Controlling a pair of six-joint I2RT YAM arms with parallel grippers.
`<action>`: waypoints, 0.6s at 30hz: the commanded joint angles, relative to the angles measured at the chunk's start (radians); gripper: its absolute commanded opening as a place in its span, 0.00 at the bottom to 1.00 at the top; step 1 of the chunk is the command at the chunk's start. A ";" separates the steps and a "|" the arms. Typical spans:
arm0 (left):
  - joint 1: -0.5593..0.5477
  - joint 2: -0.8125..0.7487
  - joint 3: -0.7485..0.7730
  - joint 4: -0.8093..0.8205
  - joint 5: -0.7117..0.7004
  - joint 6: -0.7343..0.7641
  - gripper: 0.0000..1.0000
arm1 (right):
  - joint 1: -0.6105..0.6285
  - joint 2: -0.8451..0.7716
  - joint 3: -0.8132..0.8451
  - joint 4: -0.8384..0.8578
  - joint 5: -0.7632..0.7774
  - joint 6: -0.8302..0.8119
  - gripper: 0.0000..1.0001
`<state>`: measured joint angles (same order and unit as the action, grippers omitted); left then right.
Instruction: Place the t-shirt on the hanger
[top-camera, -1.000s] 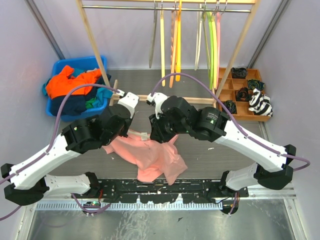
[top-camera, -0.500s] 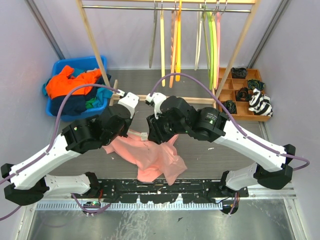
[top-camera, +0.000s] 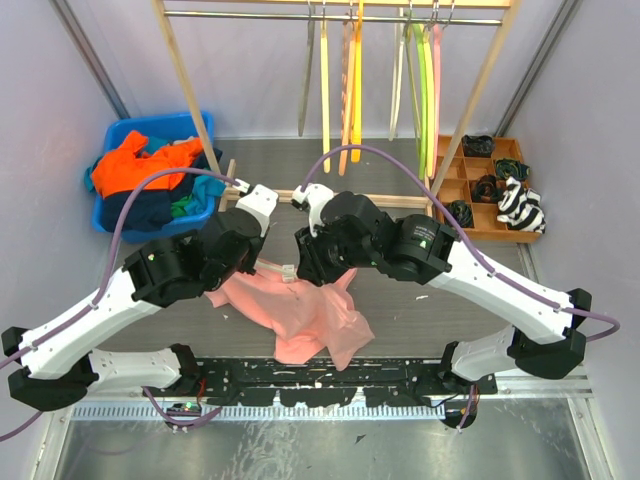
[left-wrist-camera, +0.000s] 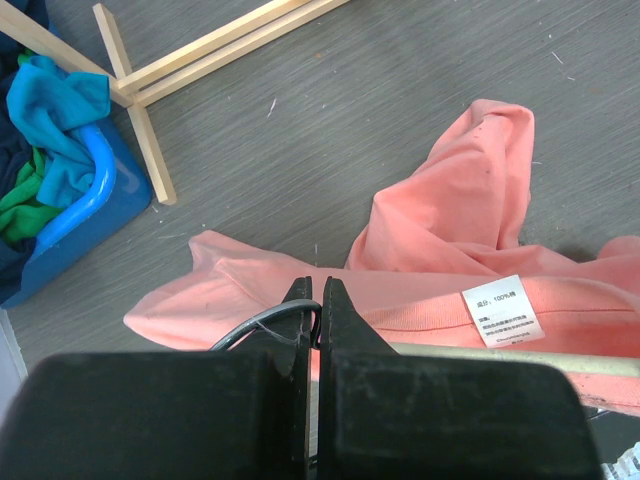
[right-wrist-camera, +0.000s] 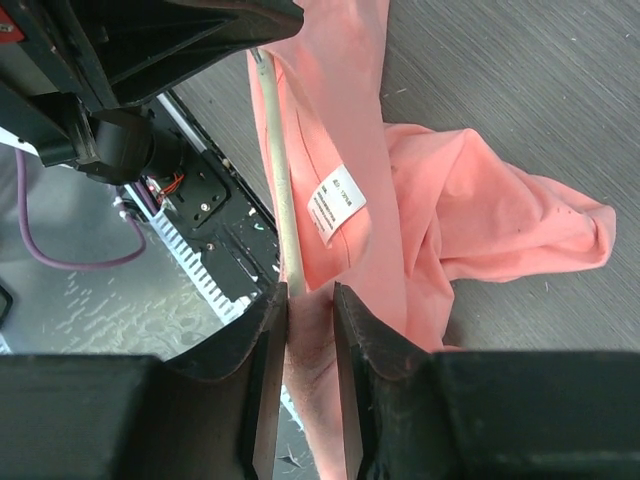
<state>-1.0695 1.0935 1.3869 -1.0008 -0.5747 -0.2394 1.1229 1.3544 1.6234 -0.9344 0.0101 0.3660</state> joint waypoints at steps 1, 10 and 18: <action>-0.001 -0.006 0.007 0.021 -0.014 0.002 0.00 | 0.000 -0.051 0.013 0.064 0.020 0.000 0.31; -0.002 -0.006 0.008 0.020 -0.014 -0.001 0.00 | 0.000 -0.066 0.016 0.074 0.021 0.002 0.38; -0.002 0.000 0.010 0.017 -0.010 -0.002 0.00 | 0.000 -0.064 0.005 0.065 0.003 0.003 0.37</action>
<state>-1.0695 1.0958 1.3872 -1.0008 -0.5739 -0.2394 1.1229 1.3190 1.6230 -0.9104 0.0208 0.3691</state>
